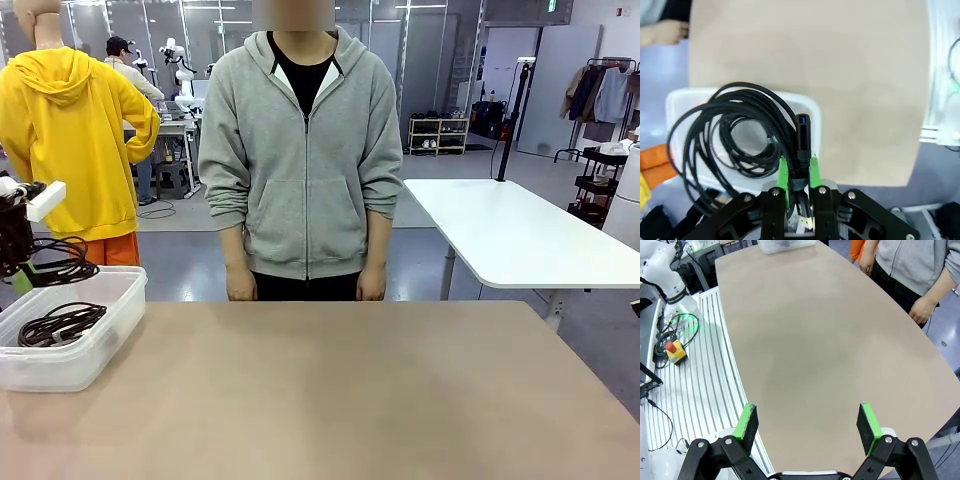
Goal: Organize and store the cables.
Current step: Place the USB Extension Cable into the Organizing box.
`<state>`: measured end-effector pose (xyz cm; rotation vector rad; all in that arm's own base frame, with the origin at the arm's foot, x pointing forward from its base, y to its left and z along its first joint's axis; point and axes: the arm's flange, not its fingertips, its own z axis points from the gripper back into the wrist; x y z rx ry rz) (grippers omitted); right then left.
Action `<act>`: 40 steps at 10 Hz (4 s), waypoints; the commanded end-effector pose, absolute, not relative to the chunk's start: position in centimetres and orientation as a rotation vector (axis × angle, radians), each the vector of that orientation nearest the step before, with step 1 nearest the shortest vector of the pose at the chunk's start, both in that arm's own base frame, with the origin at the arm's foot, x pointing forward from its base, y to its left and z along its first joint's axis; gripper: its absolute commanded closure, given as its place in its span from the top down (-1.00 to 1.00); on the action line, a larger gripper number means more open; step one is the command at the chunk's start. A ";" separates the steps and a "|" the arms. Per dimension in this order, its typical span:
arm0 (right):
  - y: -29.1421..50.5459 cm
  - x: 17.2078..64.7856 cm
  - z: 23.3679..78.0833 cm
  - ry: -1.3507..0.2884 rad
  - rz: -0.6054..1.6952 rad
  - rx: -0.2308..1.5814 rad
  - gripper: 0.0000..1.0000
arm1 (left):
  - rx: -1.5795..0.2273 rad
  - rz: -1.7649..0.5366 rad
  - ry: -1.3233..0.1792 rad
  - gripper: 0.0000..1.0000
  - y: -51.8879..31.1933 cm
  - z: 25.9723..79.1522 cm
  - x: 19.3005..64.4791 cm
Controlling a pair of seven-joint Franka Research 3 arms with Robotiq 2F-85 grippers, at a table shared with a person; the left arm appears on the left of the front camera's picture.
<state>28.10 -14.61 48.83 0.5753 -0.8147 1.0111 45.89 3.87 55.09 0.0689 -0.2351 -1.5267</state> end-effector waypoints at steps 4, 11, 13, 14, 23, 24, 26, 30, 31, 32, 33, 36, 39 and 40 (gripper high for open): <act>-14.6 28.1 48.9 -0.826 1.010 0.581 1.00 | -0.008 -1.445 -0.235 -0.63 6.3 52.4 52.1; -14.6 28.1 48.9 -0.826 1.010 0.581 1.00 | -0.027 -1.407 -0.198 -0.63 6.6 50.0 52.5; -14.6 28.1 48.9 -0.826 1.010 0.581 1.00 | -0.073 -1.425 -0.180 -0.63 5.9 47.7 53.4; -14.6 28.1 48.9 -0.826 1.010 0.581 1.00 | -0.070 -1.421 -0.195 -0.63 5.8 47.1 53.5; -14.6 28.1 48.9 -0.826 1.010 0.581 1.00 | -0.108 -1.356 -0.199 0.85 5.7 45.5 53.1; -14.6 28.1 48.9 -0.826 1.010 0.581 1.00 | -0.105 -1.332 -0.202 1.00 5.5 45.6 52.7; -14.6 28.1 48.9 -0.826 1.010 0.581 1.00 | -0.092 -1.312 -0.225 1.00 5.1 45.5 51.6; -14.6 28.1 48.9 -0.826 1.010 0.581 1.00 | -0.094 -1.354 -0.176 1.00 5.5 45.5 53.4; -14.6 28.1 48.9 -0.826 1.010 0.581 1.00 | -0.094 -1.354 -0.176 1.00 5.5 45.5 53.4; -14.6 28.1 48.9 -0.826 1.010 0.581 1.00 | -0.094 -1.354 -0.176 1.00 5.5 45.5 53.4; -14.6 28.1 48.9 -0.826 1.010 0.581 1.00 | -0.094 -1.354 -0.176 1.00 5.5 45.5 53.4; -14.6 28.1 48.9 -0.826 1.010 0.581 1.00 | -0.094 -1.354 -0.176 1.00 5.5 45.5 53.4; -14.6 28.1 48.9 -0.826 1.010 0.581 1.00 | -0.094 -1.354 -0.176 1.00 5.5 45.5 53.4; -14.6 28.1 48.9 -0.826 1.010 0.581 1.00 | -0.094 -1.354 -0.176 1.00 5.5 45.5 53.4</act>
